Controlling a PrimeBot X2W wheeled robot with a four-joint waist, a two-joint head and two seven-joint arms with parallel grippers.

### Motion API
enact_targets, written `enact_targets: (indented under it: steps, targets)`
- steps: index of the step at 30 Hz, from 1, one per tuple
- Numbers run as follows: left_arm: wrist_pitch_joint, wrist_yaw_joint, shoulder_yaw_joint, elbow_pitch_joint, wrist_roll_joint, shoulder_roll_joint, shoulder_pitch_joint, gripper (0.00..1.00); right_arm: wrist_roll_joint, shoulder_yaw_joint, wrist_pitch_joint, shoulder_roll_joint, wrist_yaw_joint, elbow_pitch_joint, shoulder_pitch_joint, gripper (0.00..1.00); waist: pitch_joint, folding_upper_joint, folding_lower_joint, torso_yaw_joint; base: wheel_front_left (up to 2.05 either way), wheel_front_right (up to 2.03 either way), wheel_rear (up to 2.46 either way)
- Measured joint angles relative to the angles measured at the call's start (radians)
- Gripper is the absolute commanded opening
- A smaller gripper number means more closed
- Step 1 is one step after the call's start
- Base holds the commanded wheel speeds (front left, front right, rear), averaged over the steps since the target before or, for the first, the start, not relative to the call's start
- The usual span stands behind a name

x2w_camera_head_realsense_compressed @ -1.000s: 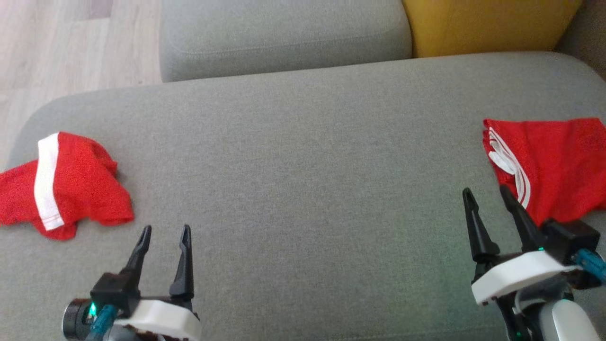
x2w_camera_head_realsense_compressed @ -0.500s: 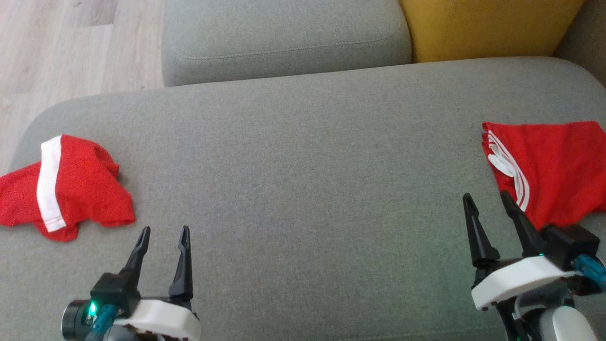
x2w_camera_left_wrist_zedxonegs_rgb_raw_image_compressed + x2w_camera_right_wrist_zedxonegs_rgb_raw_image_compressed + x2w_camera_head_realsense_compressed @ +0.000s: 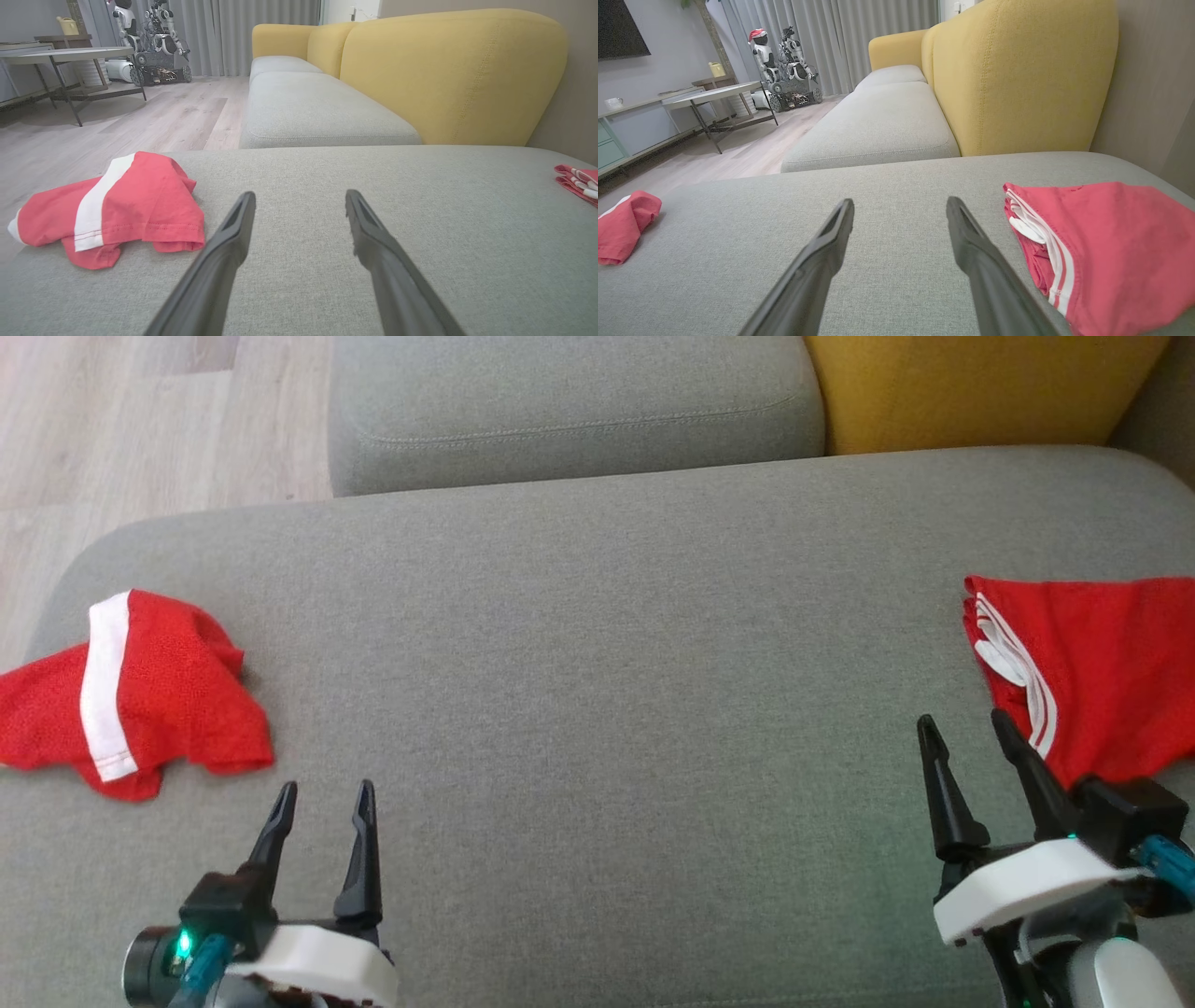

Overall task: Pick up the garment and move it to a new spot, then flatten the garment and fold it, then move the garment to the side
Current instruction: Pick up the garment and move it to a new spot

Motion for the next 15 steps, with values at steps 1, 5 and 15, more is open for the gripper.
enact_targets:
  steps: [1,5,15]
  targets:
    - [0.000,0.003,0.000,0.000,0.000,0.000,0.000,1.00,0.000,-0.001,0.000,0.000,0.000,-0.001,0.000,1.00,0.001,0.0000,0.0000,0.002,0.00,0.00,0.00]
    - [0.000,0.003,-0.001,-0.001,0.000,0.000,-0.001,1.00,0.000,-0.007,0.000,0.000,0.000,-0.004,0.000,1.00,0.003,0.0000,0.0000,0.007,0.00,0.00,0.00]
    - [-0.003,0.012,-0.006,-0.007,0.000,-0.007,-0.024,1.00,-0.009,-0.036,0.011,0.005,0.000,-0.044,0.022,1.00,0.001,0.0000,0.0000,0.096,0.00,0.00,0.00]
